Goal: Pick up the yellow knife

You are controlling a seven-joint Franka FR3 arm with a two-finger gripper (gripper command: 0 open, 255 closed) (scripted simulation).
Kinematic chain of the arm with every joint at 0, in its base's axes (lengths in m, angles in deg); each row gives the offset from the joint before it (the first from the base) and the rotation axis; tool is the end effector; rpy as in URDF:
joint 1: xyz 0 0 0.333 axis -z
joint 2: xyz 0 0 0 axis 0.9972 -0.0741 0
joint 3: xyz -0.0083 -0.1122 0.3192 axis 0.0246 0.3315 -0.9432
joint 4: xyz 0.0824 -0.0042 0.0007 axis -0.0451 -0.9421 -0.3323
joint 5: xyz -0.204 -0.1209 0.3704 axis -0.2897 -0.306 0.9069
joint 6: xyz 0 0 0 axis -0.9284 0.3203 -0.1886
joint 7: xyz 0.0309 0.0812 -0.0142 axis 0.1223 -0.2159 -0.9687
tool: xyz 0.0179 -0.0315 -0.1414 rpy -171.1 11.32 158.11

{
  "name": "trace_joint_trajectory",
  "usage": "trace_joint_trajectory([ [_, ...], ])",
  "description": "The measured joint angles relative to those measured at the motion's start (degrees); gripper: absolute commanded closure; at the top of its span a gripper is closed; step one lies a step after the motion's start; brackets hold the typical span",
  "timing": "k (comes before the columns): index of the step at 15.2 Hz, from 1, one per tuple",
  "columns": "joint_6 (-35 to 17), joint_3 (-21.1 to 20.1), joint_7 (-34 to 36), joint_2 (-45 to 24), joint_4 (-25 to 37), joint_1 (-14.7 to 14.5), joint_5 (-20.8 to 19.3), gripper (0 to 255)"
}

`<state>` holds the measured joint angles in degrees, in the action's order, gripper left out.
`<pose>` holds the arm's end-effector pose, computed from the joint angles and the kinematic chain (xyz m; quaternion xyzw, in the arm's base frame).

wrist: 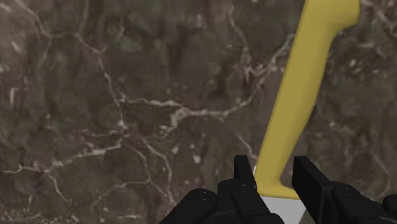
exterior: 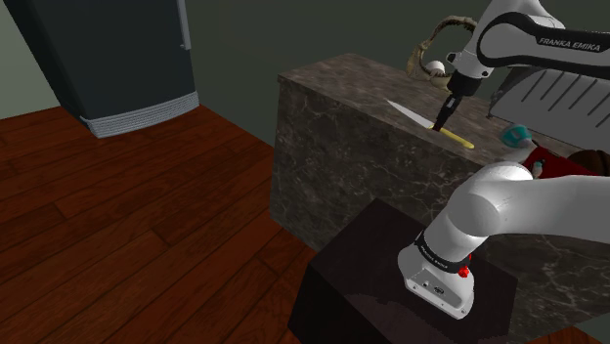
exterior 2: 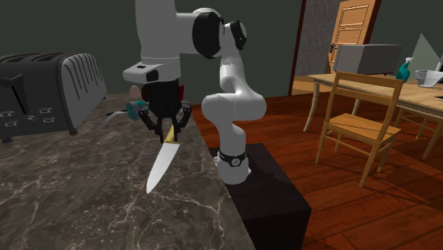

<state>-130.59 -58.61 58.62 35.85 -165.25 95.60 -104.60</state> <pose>0.2240 -0.2537 0.4563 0.9992 0.0369 0.0009 0.0149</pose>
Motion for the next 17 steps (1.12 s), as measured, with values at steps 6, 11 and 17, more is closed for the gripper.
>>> trace_joint_trajectory([
  [6, -0.10, 0.04, 0.02, -0.02, -0.04, 0.01, -0.06, 255],
  [11, 1.45, -0.64, -0.13, 0.05, 1.42, -0.18, 0.56, 255],
  [17, 5.35, -2.22, -0.49, -0.91, 6.31, -1.05, 2.23, 255],
])
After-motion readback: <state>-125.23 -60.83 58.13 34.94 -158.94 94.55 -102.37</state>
